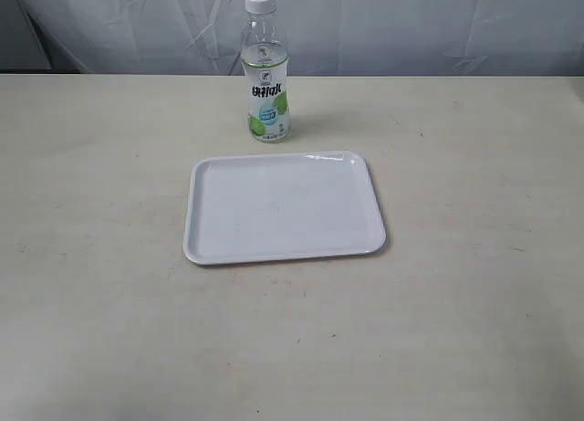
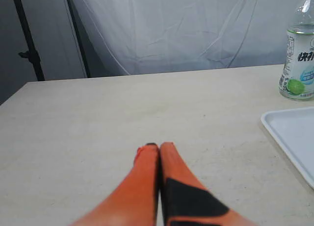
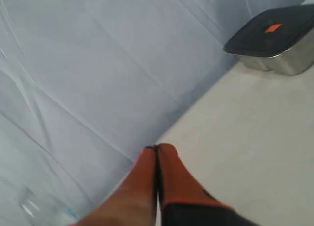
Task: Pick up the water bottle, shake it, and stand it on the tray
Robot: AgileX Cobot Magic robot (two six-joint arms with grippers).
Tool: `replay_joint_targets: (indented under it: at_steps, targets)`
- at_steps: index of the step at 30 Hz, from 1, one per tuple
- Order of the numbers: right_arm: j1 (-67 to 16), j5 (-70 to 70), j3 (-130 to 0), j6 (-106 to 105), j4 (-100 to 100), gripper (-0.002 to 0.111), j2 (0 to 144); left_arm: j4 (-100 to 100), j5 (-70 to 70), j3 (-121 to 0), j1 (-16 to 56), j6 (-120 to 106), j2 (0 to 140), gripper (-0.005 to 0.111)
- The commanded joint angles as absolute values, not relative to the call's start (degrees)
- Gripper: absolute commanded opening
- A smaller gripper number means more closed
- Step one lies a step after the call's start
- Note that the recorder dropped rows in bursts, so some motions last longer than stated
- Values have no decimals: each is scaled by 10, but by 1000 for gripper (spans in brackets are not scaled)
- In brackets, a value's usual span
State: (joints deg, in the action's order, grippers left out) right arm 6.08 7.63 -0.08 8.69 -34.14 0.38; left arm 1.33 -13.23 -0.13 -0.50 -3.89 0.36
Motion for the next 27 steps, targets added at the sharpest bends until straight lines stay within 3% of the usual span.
replay_joint_targets:
  at_steps: [1,7,13,17,20,24,25,27]
  targets:
    - [62,-21,0,110,-542,1,0,12,-129,0,-6,-36,0,0]
    - [62,-5,-6,96,-538,-1,0,12,-129,0,-6,-36,0,0]
    - [62,-8,-135,53,-356,-1,71,12,-129,0,-6,-36,0,0]
    - [56,6,-310,50,-195,-1,309,12,-129,0,-6,-36,0,0]
    - [-6,9,-432,45,-145,-1,515,12,-129,0,-6,-36,0,0]
    - [-88,-15,-518,45,-76,-1,673,13,-129,0,-5,-36,0,0]
    - [-114,-32,-544,45,-32,1,721,13,-129,0,-5,-36,0,0]
    - [-171,-61,-605,45,82,15,820,13,-129,0,-5,-36,0,0]
